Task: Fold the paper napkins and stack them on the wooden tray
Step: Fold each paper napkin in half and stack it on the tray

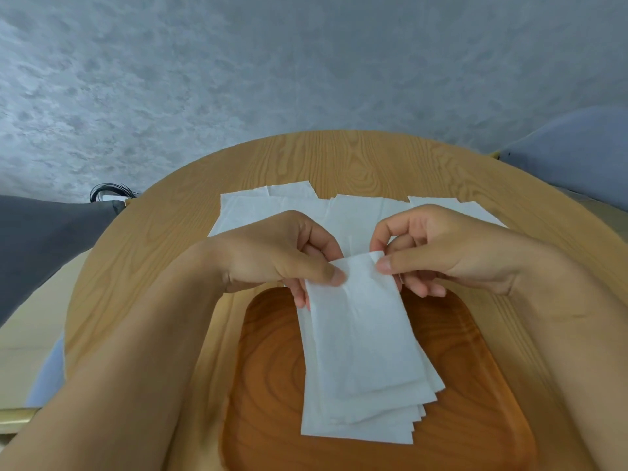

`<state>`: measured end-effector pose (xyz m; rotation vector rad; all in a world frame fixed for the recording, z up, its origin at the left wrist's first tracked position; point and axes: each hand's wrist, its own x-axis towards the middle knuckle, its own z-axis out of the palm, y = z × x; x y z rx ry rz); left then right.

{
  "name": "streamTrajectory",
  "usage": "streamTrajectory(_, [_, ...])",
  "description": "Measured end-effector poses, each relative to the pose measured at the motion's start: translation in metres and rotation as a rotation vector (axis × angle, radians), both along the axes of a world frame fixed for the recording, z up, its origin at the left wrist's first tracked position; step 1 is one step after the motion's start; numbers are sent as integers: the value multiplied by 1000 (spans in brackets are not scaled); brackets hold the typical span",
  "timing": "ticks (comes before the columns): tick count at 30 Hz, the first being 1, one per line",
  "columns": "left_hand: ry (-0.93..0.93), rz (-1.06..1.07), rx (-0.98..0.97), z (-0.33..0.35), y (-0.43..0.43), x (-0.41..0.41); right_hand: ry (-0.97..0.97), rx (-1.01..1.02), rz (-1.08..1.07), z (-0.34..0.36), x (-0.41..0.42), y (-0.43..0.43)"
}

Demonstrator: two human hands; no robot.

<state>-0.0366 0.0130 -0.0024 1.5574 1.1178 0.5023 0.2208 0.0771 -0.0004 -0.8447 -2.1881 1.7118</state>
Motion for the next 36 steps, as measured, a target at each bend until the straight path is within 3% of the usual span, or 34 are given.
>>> streamTrajectory(13, [122,-55,56,-8,7,1,-172,-4,58,-6,3,6])
streamTrajectory(16, [143,81,208,-9,10,1,-205,119,-111,-10,2,12])
streamTrajectory(19, [121,309,368,-13,16,-2,-84,233,-383,-18,1,21])
streamTrajectory(22, [265,449,535,-23,24,-5,-63,411,-562,-30,-1,28])
streamTrajectory(27, [525,442,525,-37,31,-5,-274,588,-523,-43,-7,30])
streamTrajectory(32, [581,487,508,-44,33,-2,-406,656,-602,-45,-8,31])
streamTrajectory(36, [586,497,504,-44,34,-2,-368,651,-613,-47,-7,33])
